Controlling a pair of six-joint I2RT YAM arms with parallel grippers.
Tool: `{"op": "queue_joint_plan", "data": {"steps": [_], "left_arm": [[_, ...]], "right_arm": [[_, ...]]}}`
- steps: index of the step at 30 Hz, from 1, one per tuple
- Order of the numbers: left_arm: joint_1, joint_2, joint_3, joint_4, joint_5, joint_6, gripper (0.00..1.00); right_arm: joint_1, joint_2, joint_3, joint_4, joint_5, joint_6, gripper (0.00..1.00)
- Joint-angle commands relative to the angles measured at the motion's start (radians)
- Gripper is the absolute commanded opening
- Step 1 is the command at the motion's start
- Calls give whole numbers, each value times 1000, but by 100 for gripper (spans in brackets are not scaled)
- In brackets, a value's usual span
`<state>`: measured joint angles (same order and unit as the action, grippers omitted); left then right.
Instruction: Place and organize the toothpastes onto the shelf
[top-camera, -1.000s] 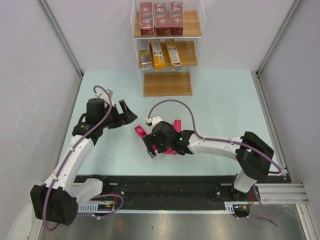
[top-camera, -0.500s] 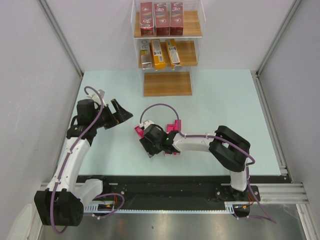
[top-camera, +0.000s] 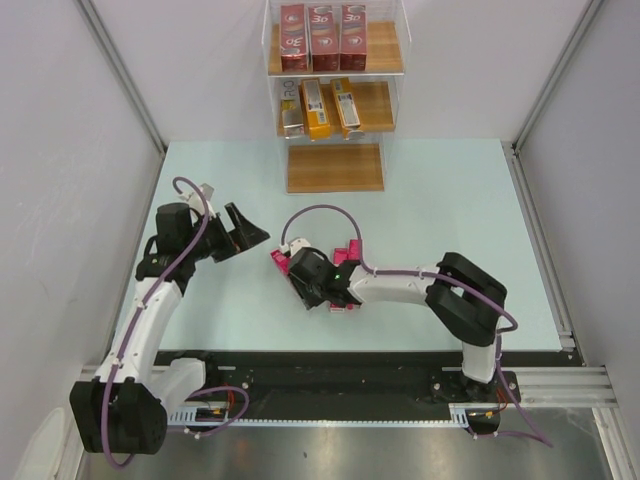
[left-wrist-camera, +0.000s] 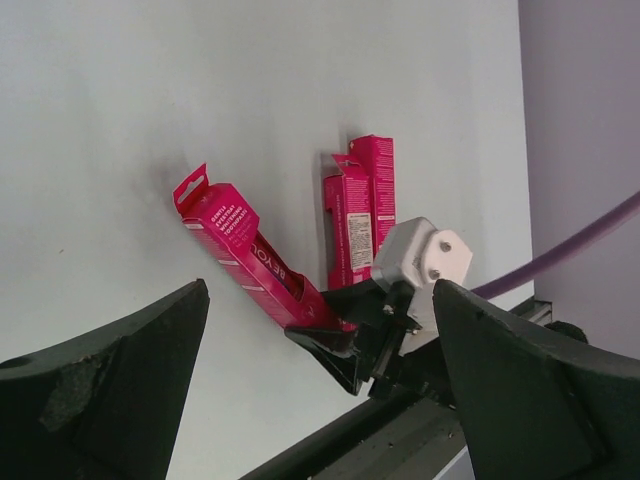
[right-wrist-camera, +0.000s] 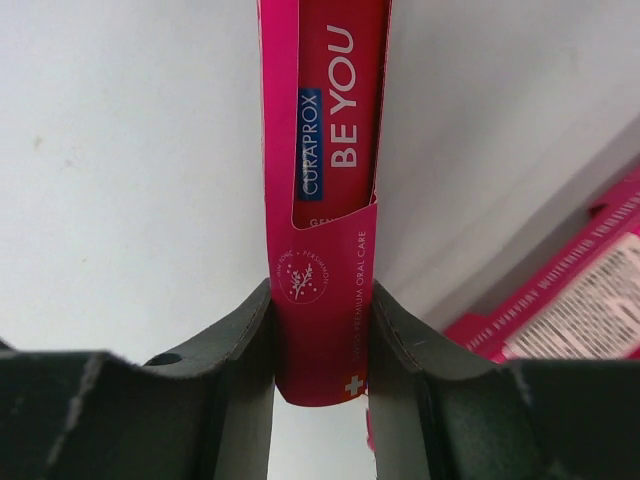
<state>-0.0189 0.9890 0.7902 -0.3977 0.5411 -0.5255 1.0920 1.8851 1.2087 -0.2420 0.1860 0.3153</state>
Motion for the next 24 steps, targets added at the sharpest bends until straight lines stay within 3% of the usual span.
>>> {"op": "queue_joint_plan", "data": {"steps": [1,10,20,24], "left_arm": [[7,-24,-25,104,97,-37,99],[-27,-4,-54,247,204,-119,100],[-82,3,-72,436,269,-220,100],[-115,23,-74,468,266,-234,90]], "right_arm": [[5,-173,25,6,59,-19,29],[9,-389,44,-17,79,-22,30],[51,-419,92,-65,90,-22,30],[62,-426,95,-59,89,-21,30]]}}
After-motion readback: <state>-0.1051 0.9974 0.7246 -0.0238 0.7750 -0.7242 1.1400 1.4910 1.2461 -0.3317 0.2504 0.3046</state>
